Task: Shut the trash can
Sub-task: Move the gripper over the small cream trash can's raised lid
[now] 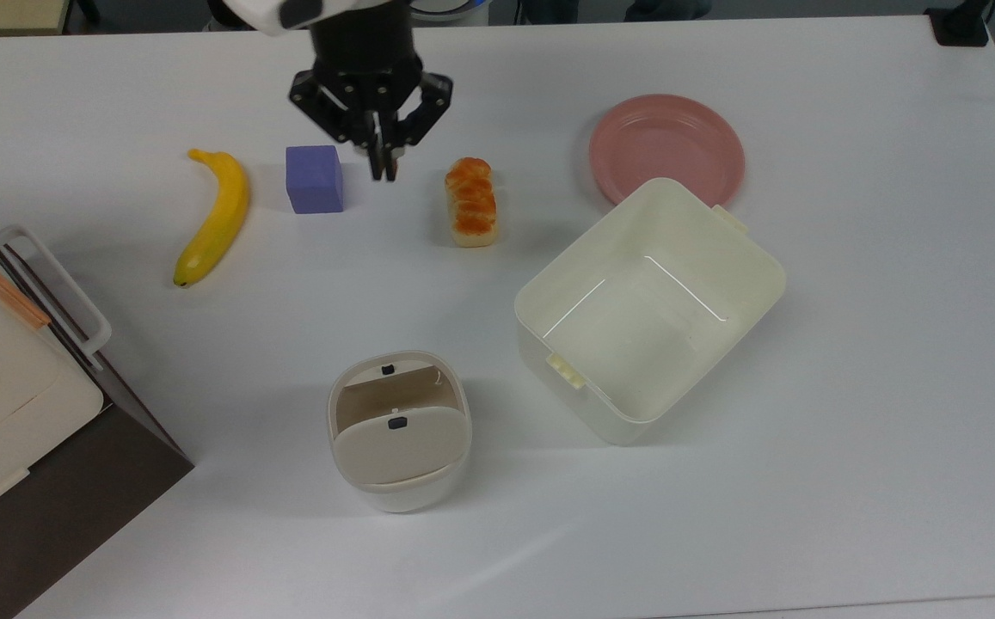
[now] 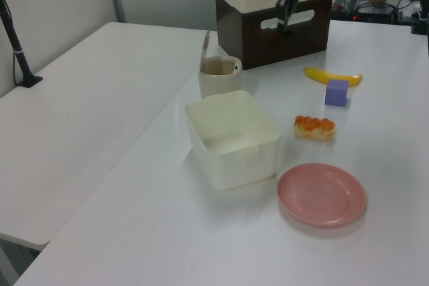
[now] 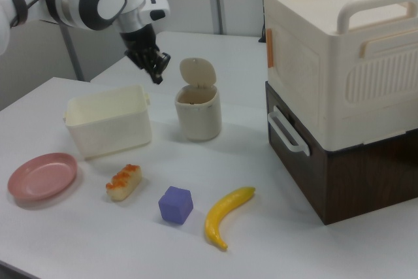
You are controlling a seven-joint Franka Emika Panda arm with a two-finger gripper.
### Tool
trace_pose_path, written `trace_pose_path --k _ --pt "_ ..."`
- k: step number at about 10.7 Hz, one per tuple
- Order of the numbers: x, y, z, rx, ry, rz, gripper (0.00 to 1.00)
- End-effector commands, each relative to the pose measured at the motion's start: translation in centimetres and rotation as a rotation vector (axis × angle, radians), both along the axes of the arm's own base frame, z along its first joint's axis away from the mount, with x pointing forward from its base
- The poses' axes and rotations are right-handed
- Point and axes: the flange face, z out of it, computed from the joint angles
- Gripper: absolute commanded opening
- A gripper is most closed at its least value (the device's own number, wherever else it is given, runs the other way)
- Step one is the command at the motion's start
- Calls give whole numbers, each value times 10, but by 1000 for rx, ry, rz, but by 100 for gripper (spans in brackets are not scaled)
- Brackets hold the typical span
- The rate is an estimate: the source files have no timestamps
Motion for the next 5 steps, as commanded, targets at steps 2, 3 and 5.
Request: trace_pose_path --k 2,3,5 --pt "41 -7 22 12 -309 -47 0" --pt "57 -6 21 20 -399 -74 0" --pt "86 -3 9 39 -576 -134 0"
